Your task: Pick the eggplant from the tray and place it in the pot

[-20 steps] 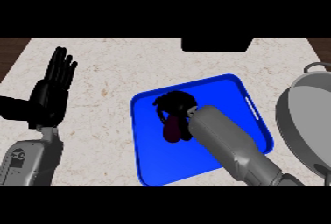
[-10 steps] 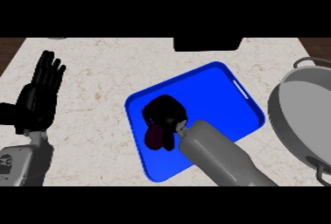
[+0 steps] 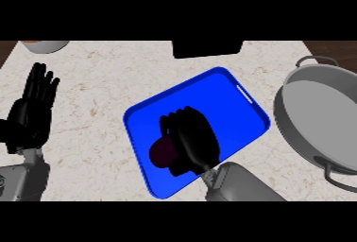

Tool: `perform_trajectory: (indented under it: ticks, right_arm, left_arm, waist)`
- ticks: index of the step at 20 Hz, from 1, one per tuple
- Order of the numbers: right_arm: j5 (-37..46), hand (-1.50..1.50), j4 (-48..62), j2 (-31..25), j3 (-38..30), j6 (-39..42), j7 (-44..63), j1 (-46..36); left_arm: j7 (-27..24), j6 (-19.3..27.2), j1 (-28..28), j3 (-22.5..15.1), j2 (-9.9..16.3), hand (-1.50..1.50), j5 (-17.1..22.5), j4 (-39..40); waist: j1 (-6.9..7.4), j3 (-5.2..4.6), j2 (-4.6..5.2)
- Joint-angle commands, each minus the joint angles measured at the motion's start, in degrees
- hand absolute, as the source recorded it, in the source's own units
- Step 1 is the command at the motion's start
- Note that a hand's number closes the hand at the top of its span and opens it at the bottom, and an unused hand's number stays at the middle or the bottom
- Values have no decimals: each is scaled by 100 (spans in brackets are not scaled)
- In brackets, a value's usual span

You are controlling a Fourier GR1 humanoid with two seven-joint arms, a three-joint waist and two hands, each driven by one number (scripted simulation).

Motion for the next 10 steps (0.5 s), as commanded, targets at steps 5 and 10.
perform_trajectory:
  ticks: [5, 10]
  right_arm:
    - [1142, 150, -2980, -1223, -603, -157, 1401, 1027]
    - [1011, 150, -4871, -2209, -1547, 184, 1631, 2080]
  left_arm:
    - [17, 16, 112, 12, 5, 0, 1, -220]
    - [-44, -187, 102, -54, -12, 0, 106, -309]
  waist:
    - [-8, 5, 56]
    - [266, 7, 181]
